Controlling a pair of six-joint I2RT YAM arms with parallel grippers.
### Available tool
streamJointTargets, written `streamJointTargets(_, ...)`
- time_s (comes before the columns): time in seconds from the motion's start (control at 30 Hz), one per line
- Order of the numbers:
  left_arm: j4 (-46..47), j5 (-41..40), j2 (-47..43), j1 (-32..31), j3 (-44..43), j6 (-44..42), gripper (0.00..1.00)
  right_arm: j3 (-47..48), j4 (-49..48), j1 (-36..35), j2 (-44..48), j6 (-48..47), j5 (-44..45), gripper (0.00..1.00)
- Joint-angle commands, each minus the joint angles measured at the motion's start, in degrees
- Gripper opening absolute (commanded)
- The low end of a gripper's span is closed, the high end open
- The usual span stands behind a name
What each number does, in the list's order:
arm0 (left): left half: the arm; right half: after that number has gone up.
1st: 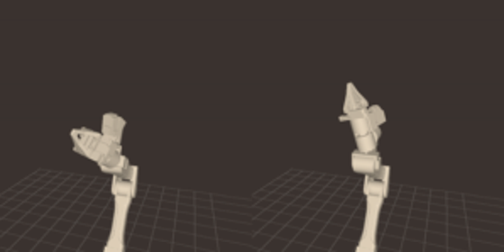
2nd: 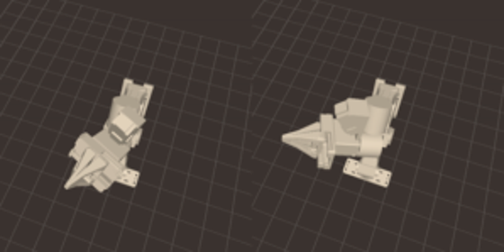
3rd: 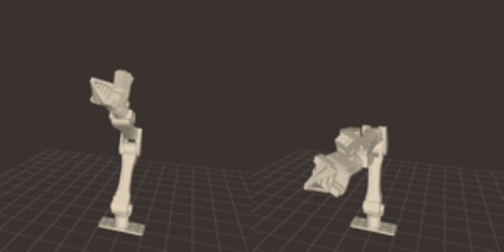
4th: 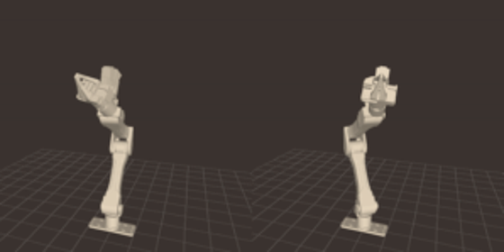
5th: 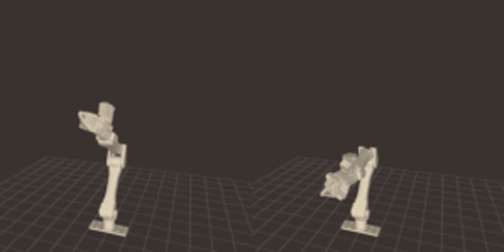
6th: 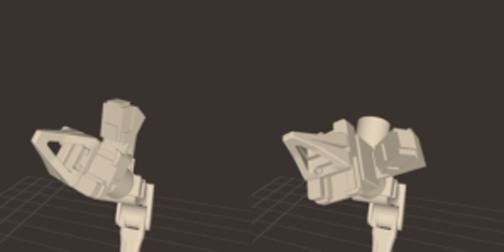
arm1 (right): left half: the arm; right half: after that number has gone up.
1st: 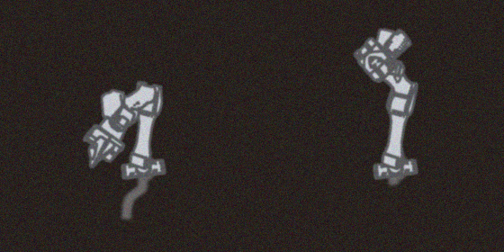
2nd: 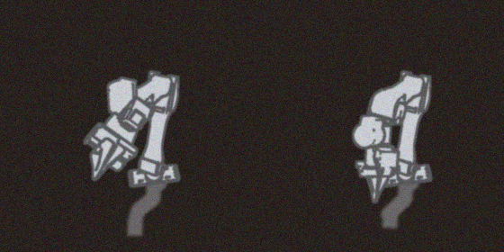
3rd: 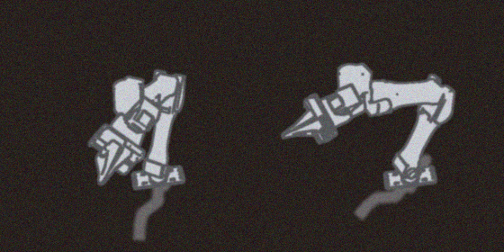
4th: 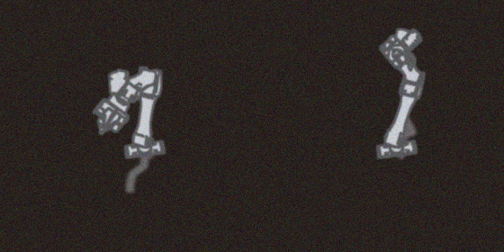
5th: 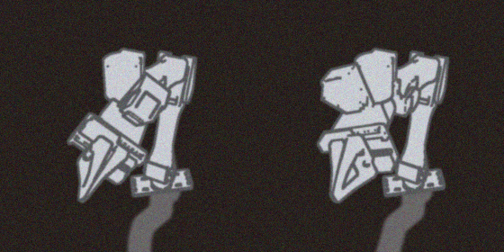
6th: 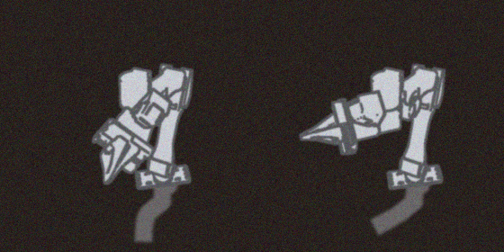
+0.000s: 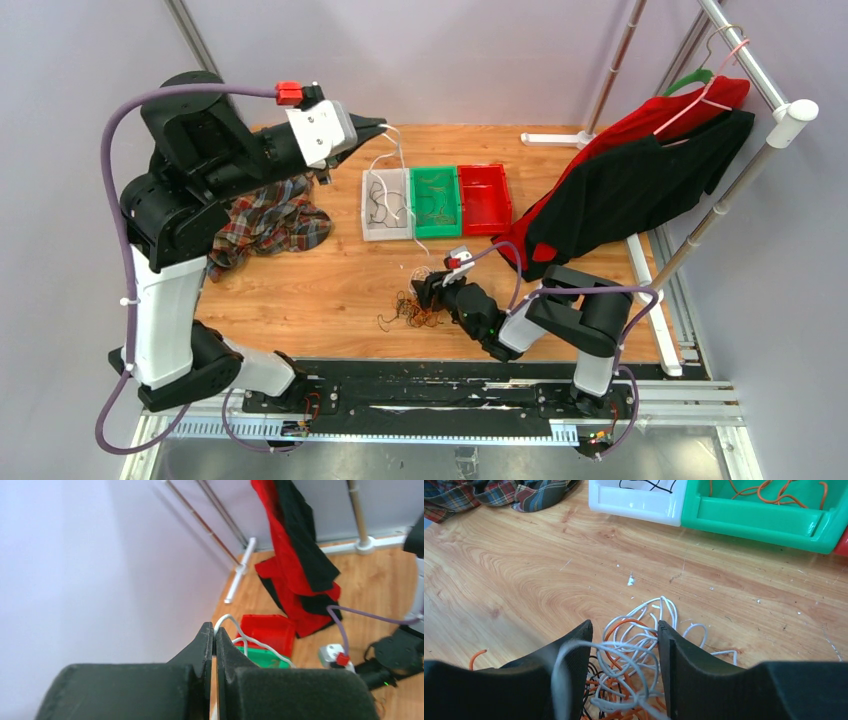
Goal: Untangle the cables
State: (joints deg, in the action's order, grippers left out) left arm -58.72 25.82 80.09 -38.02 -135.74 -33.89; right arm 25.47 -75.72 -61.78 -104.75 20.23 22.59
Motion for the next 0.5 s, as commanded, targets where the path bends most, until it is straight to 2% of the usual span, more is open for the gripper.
streamJointTargets(0.0,15.6,-7.0,-3.3,-0.4,5.7,2.2,0.0,-1.1,-0.9,-0.6,2.0,0.3,2.1,0.51)
streamJointTargets(0.13,35.9,-14.8,-9.0,-0.3,17.2,2.8,0.0,-1.3,-0.2,-0.7,2.8,0.4,0.7,0.53)
streamJointTargets(0.17,42.5,-17.1,-9.7,-0.4,19.1,2.8,0.0,-1.6,0.1,-0.7,2.8,0.4,0.2,0.55)
streamJointTargets(0.23,49.0,-21.1,-9.5,-0.4,19.6,2.2,0.0,-1.7,0.4,-0.7,2.7,0.6,-0.7,0.57)
streamJointTargets(0.3,50.0,-22.3,-8.0,-0.4,17.3,1.4,0.0,-1.9,0.2,-0.7,2.7,0.9,-1.1,0.58)
streamJointTargets(0.47,43.0,-18.2,-4.7,-0.4,14.4,0.8,0.0,-2.1,1.5,-0.7,7.3,-0.5,-0.4,0.58)
